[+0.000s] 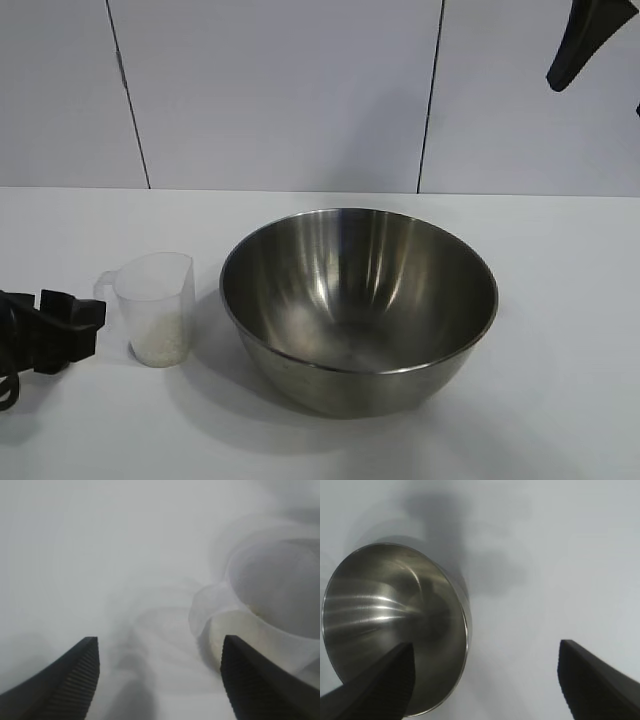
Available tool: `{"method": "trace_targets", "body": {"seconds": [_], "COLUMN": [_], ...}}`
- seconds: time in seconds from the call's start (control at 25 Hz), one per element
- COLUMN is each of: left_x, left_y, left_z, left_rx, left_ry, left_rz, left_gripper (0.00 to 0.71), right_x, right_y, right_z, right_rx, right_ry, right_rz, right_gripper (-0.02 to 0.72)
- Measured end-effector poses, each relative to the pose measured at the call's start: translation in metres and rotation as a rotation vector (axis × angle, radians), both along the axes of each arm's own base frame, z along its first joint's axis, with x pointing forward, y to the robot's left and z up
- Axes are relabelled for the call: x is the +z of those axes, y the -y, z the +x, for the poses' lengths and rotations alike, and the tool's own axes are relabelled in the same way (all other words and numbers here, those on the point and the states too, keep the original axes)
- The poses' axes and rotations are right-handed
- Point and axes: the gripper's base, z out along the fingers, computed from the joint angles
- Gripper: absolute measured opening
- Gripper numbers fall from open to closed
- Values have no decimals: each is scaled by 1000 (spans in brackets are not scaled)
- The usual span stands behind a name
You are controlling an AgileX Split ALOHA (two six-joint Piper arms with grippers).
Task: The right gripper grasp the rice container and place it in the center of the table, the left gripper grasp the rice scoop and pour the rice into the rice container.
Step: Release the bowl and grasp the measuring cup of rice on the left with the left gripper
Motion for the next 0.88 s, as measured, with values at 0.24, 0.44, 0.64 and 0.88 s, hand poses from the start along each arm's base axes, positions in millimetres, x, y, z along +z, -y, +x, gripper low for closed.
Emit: {"method": "trace_targets", "body": {"seconds": [0.24,0.44,0.64,0.88], "left_x": [2,-6,-30,-29], "left_y": [1,1,0,4], "left_z": [3,3,0,10], "left_rx": [0,4,31,38], "left_ry": [22,14,-83,-56], "left_rz": [-8,-7,-16,-43], "left_gripper": [498,498,498,498], "right_x": [0,0,0,0], "right_y": [0,0,0,0], "right_z": [0,0,0,0], "right_rx": [0,0,0,1], "right_ry": [0,0,0,2], "right_rz": [1,4,4,3], "right_gripper": [546,547,546,546]}}
